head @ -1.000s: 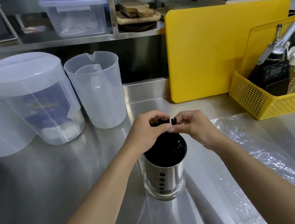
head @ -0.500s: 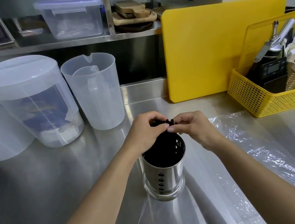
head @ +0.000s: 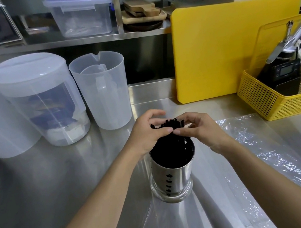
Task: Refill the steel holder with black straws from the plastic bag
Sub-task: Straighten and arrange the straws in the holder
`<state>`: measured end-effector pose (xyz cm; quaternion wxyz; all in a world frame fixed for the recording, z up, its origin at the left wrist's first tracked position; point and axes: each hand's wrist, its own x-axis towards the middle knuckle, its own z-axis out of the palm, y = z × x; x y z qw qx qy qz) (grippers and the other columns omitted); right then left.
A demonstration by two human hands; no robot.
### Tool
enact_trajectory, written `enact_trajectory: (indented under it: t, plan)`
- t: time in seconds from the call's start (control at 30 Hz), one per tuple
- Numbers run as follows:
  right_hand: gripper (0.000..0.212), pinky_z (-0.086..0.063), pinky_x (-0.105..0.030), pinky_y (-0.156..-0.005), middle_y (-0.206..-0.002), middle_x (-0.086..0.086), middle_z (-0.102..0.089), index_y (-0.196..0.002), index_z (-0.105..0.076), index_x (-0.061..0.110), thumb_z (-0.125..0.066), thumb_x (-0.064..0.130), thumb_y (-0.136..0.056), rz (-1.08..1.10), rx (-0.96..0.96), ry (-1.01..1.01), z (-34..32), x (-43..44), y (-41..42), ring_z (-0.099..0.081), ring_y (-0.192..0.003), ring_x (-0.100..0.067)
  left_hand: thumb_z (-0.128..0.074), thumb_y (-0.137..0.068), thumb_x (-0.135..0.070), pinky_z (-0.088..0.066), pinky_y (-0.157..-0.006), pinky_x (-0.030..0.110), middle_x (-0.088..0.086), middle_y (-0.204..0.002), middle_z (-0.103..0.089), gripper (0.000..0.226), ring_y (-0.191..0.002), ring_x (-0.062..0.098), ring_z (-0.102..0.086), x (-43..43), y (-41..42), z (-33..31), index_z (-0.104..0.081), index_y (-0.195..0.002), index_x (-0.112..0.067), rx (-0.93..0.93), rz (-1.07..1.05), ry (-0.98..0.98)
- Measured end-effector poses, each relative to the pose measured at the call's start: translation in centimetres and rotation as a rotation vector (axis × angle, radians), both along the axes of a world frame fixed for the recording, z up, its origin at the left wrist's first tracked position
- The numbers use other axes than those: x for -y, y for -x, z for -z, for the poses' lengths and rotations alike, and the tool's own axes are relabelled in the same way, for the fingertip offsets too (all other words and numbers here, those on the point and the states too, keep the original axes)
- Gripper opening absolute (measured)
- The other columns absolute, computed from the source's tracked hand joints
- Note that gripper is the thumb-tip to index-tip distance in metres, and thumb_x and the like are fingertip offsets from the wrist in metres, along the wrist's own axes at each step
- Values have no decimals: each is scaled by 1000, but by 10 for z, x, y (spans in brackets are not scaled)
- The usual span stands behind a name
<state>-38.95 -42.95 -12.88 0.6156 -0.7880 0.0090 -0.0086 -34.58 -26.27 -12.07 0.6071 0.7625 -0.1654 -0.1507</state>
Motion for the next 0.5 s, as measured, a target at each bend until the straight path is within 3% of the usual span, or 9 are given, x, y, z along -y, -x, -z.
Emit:
enact_trajectory:
  t: [0.17,0.37,0.5]
  plan:
    - [17,-44,-14,-58,-78,-1,-62,-80,-68,25,-73,10,-74,17,-2,-13,0,-4,-1,-55,-63,-11,-71,-76,-6,-54,-84,35,5,-106,-68,36,-95,22,-65,1,4,-1,-58,-107,-18,-23,-70,31]
    - [16,-48,-20,-66,-84,-7,-65,-83,-68,23,-74,12,-73,26,15,-21,0,-4,0,-58,-72,-16,-78,-70,-12,-51,-90,34,-3,-104,-69,29,-99,12,-64,4,4,2,-64,-94,-20,24,-135,11]
    - [15,-48,-16,-66,-81,-3,-66,-83,-68,22,-71,10,-76,7,15,-50,1,-5,0,-63,-73,-8,-75,-71,-8,-50,-90,29,-16,-90,-64,17,-94,9,-64,3,3,0,-70,-79,-22,12,-120,-3]
